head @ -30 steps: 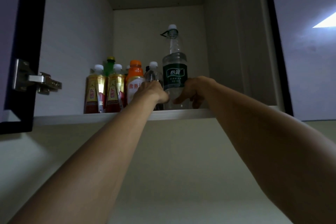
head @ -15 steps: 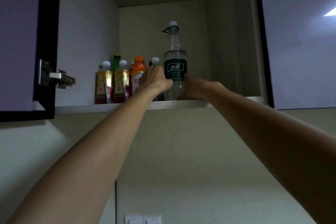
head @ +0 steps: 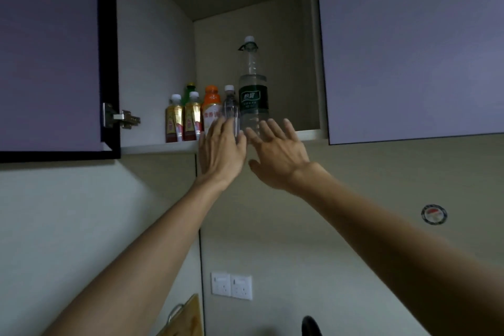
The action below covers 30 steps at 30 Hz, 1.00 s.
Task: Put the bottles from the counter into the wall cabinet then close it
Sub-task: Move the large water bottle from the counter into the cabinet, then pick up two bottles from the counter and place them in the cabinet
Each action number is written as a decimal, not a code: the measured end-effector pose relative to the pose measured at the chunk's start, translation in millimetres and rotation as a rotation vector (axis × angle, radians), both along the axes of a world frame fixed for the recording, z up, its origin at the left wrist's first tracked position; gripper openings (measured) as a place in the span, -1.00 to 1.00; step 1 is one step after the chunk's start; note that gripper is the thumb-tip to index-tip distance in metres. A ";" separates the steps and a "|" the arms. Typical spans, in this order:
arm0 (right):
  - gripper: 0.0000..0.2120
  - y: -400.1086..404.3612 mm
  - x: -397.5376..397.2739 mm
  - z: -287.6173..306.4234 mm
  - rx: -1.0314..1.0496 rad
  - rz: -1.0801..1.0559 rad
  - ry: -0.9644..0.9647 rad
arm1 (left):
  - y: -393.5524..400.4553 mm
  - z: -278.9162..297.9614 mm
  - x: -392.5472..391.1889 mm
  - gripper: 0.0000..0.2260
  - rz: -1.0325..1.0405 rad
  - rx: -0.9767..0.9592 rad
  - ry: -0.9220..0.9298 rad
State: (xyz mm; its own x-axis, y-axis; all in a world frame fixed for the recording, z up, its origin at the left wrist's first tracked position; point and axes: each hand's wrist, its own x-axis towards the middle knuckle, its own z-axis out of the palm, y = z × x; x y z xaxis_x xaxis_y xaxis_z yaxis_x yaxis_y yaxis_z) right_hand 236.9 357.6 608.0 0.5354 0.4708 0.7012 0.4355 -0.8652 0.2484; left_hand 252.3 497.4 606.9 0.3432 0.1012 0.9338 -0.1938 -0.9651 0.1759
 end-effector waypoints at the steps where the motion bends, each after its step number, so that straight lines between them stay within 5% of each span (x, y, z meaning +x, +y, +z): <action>1: -0.28 -7.5 -4.0 -13.3 -0.024 0.004 -0.015 | -5.2 -8.9 -6.5 -0.54 0.041 -0.005 0.020; 6: -0.16 -42.5 -27.9 -88.7 0.088 0.095 0.105 | -44.3 -85.6 -52.4 -0.39 0.129 0.008 0.204; 18: -0.18 -177.9 -124.3 -357.1 0.041 -0.077 0.685 | -162.2 -326.7 -158.8 -0.40 0.044 0.050 0.724; 30: -0.17 -290.6 -288.0 -457.7 -0.012 -0.248 0.856 | -269.6 -431.5 -287.8 -0.43 -0.003 0.163 1.035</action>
State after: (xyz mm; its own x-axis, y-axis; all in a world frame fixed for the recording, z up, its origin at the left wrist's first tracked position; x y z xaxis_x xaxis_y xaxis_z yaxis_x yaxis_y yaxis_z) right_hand -51.1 67.0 150.3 0.9610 0.2763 0.0099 0.2763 -0.9588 -0.0662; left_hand -35.5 227.8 175.4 0.9826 -0.0021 0.1859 -0.0257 -0.9919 0.1248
